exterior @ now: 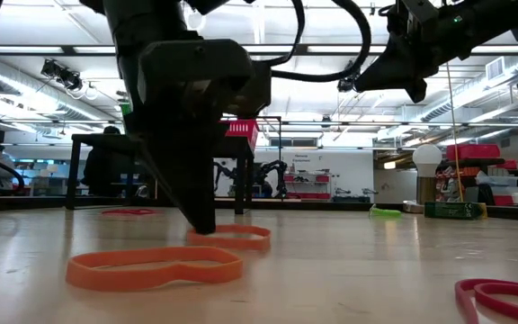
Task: Pick & Place Office Desk Supplies
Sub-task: Put the orange rubber band into the red bin
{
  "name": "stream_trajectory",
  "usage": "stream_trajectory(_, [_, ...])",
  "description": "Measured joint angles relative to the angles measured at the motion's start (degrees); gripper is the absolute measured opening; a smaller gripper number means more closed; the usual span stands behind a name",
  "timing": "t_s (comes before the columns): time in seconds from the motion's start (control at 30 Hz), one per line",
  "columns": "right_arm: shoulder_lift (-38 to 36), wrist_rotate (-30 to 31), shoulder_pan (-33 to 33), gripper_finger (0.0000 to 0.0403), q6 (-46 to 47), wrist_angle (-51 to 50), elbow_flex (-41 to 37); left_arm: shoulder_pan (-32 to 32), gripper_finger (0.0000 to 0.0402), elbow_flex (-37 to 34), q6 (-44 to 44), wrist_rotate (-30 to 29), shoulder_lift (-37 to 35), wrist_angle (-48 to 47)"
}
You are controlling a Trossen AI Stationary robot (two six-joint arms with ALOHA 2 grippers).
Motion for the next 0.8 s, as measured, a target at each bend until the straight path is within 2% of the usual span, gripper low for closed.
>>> stream_trajectory(0.2, [0.0,0.0,0.0,0.0034,0.0,0.0,0.0,1.0,0.0004,1.8,4.8,-0.8,-2.5,-5.5])
stream_trajectory(0.47, [0.0,0.0,0.0,0.0034,0.0,0.2,0.0,3.5,0.0003,1.9,8.4,-1.6,-12.5,-7.3])
stream_trajectory(0.63, [0.0,0.0,0.0,0.0034,0.0,0.2,0.0,6.8,0.0003,1.9,8.5,-9.8,-20.0,-8.5])
stream_trajectory(0.8, [0.0,0.0,-0.1,0.0034,0.0,0.1,0.0,14.5,0.0003,2.8,9.0,-18.7,-27.1,-8.8])
